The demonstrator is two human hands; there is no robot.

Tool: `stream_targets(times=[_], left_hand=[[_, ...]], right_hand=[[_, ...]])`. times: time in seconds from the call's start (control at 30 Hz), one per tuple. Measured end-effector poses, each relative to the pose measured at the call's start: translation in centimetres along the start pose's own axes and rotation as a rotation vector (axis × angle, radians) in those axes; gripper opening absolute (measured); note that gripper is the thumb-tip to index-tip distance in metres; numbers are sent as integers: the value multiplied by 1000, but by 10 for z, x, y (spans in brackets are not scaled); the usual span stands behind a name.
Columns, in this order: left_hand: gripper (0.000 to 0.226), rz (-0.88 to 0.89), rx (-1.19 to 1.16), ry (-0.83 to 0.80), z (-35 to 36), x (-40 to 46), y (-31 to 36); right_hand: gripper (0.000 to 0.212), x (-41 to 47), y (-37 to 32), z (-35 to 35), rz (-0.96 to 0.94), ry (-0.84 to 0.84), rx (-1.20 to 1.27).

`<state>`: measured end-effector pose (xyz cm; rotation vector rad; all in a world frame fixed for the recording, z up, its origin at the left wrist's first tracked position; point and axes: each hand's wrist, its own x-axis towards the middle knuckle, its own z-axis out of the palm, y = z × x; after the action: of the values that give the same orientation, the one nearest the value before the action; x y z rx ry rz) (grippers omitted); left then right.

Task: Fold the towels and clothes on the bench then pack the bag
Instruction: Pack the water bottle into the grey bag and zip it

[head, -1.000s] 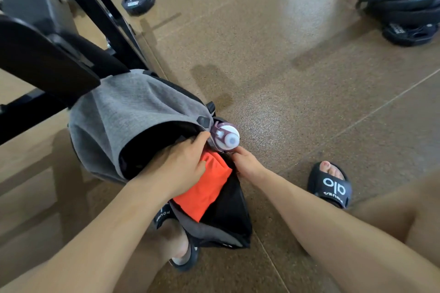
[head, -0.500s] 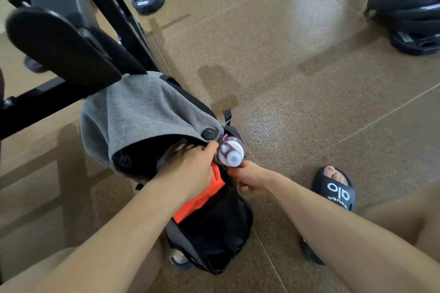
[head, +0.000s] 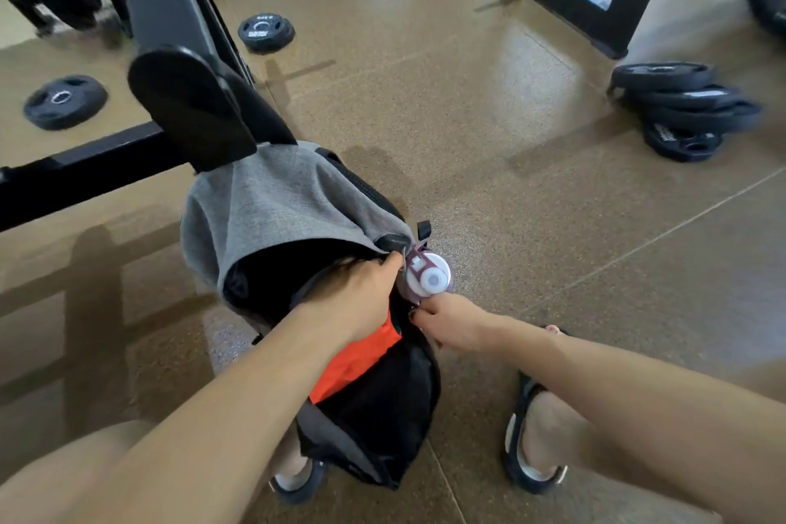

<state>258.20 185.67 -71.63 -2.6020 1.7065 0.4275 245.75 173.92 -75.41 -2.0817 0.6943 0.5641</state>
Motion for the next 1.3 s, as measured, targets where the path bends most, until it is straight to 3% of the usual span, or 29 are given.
stream_targets(times=[0.1,0.23,0.37,0.47,0.53,0.67,0.8,0.93,1.03,1.13,1.3], left_hand=[[33,6,-27,-2,-4,-2,12],[37,42,-60,14,-12,-10,29],[50,54,-111,22,-20,-30,42],[67,-47,-349,-43,-18,-50,54],[75,-120,-417,-96,-10,-63,63],[103,-272,-245,-223,13,-78,69],[82,-268,-97,-139,5,-76,59],[55,-311,-237,-23,-25,-79,61],[59,-347,-133,75,-31,-87,81],[73,-403,-44,50,-17,-85,96],[55,-456,-15,-1,-21,-71,109]], right_hand=[[36,-20,-2,-20,13,-9,-40],[36,-41,-7,-34,47,21,87],[30,-49,-17,-34,121,0,357],[26,-50,-17,-32,199,-31,628],[24,-51,-16,-33,197,-27,625],[25,-54,-19,-35,143,-32,457],[28,-58,-30,-43,88,-87,431],[33,-66,-42,-57,52,-145,518],[34,-72,-46,-64,31,-182,578],[35,-75,-46,-65,8,-203,558],[34,-76,-39,-66,-22,-171,515]])
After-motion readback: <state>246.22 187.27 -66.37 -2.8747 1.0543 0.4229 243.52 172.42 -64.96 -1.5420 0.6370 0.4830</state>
